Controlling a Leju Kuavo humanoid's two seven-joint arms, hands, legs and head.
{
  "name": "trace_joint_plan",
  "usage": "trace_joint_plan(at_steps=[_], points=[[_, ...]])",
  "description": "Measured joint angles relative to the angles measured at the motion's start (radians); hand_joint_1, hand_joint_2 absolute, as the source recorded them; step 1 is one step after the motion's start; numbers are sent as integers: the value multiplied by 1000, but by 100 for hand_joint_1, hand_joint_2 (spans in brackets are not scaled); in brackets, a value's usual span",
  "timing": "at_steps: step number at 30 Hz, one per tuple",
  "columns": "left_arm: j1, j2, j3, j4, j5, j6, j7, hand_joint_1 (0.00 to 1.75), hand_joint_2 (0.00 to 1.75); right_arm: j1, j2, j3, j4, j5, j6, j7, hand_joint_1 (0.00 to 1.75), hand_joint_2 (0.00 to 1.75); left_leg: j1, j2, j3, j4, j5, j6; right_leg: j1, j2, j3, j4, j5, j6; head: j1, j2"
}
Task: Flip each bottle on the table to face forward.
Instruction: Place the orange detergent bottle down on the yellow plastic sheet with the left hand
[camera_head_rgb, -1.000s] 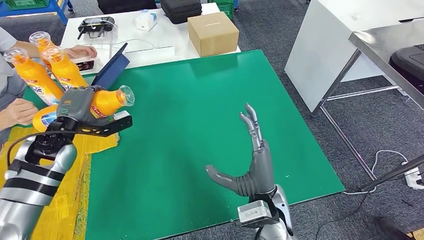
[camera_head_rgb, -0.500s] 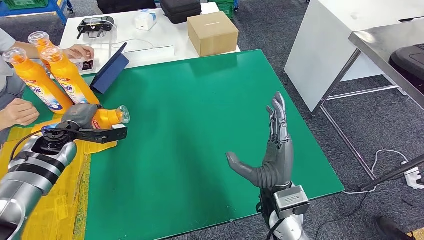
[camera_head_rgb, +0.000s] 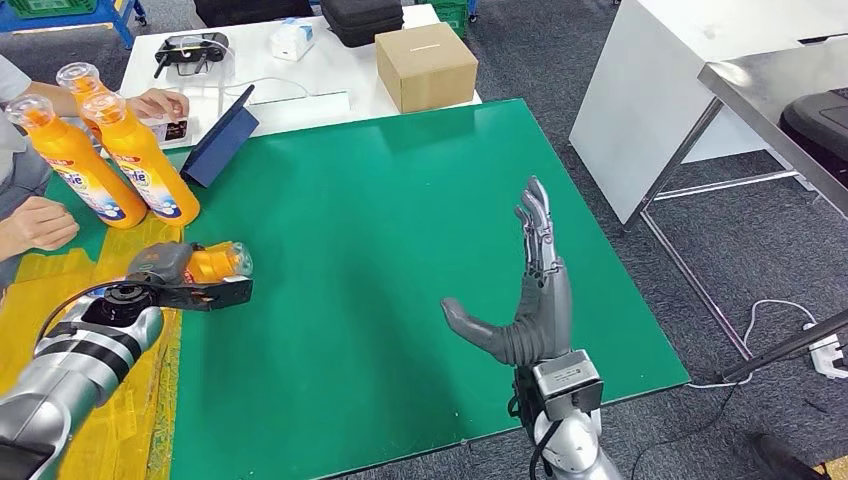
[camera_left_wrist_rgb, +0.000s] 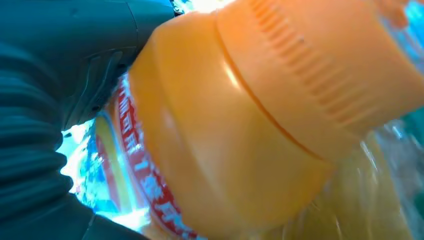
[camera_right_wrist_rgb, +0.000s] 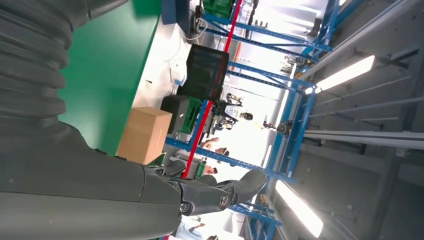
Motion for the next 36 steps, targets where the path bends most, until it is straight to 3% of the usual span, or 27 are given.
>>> trace_joint_plan(at_steps=[5,12,23,26,30,36], points=[[2,-37,20,31,-15,78,48,0,175,-5,0,0,6,15,0,10,0,175,0,0,0,0,0,0,0,0,0,0,0,0,0,0],[8,-67,50,42,-32,103,49,0,175,-6,0,0,8,28,-2,14,0,175,0,0,0,0,0,0,0,0,0,0,0,0,0,0],[78,-105,119,-11,-72,223,44,0,175,13,-13,0,14,82,4,18,0,175,0,0,-1,0,0,0,0,0,0,0,0,0,0,0],[133,-117,153,-100,-94,311,25,0,175,29,-14,-2,14,98,5,16,0,175,0,0,-1,0,0,0,0,0,0,0,0,0,0,0],[271,-144,209,-337,-148,486,-9,0,175,71,-17,-14,9,127,-19,2,0,175,-1,0,-1,0,-1,0,-1,0,-1,0,0,0,0,0],[525,-218,255,-743,-84,706,-282,0,175,153,-27,-43,-12,134,-60,-25,0,175,-1,0,-1,0,-6,1,-1,1,-1,-1,-3,3,0,0]])
